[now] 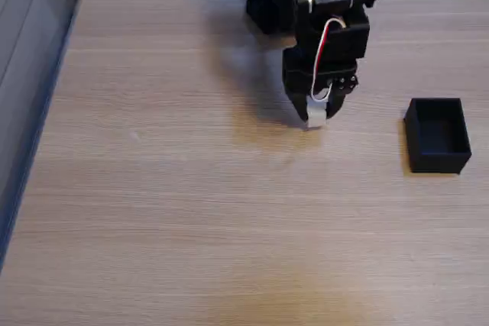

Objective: Pick a white block and place it in the black box.

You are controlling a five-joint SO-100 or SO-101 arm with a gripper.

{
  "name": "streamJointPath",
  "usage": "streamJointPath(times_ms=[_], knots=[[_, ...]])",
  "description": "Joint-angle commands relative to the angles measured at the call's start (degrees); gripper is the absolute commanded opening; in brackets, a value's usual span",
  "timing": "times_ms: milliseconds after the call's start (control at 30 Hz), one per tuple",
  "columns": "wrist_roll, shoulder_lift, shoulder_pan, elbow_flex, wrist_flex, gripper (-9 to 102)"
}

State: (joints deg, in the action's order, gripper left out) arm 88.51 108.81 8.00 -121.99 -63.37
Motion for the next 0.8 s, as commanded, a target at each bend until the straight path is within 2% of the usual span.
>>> streamJointPath(times_ms=[0, 367, 767], knots=[[2.5, 8.5, 2.3, -1.0, 0.8, 0], [3.1, 23.5, 15.9, 0.4, -0.5, 0], [-4.0, 10.2, 24.1, 18.4, -3.7, 0]])
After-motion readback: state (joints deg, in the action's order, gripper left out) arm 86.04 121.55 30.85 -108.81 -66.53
